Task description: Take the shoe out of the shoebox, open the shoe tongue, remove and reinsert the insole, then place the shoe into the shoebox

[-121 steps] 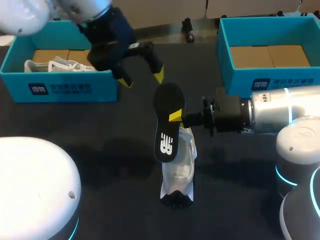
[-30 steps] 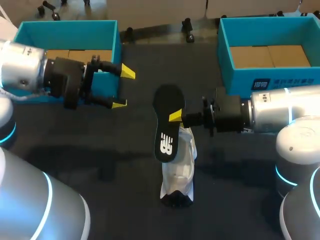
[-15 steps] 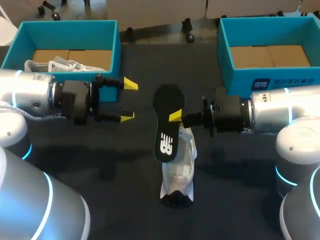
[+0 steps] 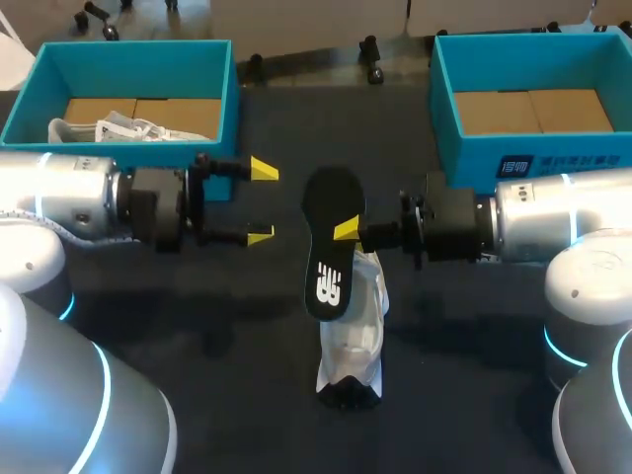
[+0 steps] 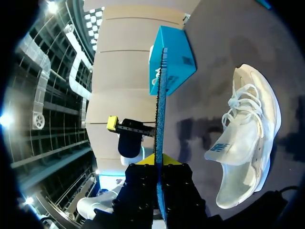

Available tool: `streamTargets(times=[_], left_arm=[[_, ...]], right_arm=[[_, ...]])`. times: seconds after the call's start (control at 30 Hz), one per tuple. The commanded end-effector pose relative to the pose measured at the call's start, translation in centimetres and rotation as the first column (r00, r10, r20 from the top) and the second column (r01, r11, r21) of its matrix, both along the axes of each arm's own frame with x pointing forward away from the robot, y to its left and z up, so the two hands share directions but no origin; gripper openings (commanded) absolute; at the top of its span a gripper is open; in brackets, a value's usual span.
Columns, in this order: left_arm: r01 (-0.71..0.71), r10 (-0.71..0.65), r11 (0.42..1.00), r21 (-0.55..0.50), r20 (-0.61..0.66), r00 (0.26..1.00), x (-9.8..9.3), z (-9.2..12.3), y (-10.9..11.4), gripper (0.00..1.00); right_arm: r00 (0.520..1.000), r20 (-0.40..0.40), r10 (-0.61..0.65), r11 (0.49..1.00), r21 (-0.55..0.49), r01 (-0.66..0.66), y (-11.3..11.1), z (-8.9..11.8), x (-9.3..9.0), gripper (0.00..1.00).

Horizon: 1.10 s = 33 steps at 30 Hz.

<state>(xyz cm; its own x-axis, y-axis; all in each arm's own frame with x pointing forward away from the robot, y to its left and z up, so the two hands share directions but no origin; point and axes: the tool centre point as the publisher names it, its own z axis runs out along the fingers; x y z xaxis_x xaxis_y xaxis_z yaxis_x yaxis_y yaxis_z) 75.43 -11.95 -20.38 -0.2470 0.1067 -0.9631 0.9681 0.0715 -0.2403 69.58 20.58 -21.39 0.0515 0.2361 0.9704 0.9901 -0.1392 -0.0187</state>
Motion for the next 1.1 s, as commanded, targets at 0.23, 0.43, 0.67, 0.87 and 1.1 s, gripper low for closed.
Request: streamTargets(times=[0.23,0.43,0.67,0.87,1.1], left_arm=[[-0.038,0.039,0.995,-0.093,0.006,0.999,-0.6,-1.3,-2.3,1.0],[-0.036,0.036,0.992,-0.119,0.004,0.999,-0.6,-1.6,-3.6,1.0],[-0.034,0.037,0.991,-0.131,0.017,0.999,-0.2,-1.9,-5.0,0.85],[-0.025,0.032,0.99,-0.142,0.046,0.998,-0.5,-2.0,-5.8,0.69],[-0.042,0.054,0.987,-0.158,0.072,0.996,-0.4,-2.0,-6.7,0.49]], right_arm=[[1.0,0.001,-0.002,1.0,0.0,0.002,0.2,-0.1,0.0,0.0],[1.0,0.001,-0.002,1.0,0.0,0.002,0.2,-0.1,0.0,0.0],[1.0,0.001,-0.002,1.0,0.0,0.002,0.2,-0.1,0.0,0.0],[1.0,0.001,-0.002,1.0,0.0,0.002,0.2,-0.1,0.0,0.0],[1.0,0.001,-0.002,1.0,0.0,0.002,0.2,-0.1,0.0,0.0]])
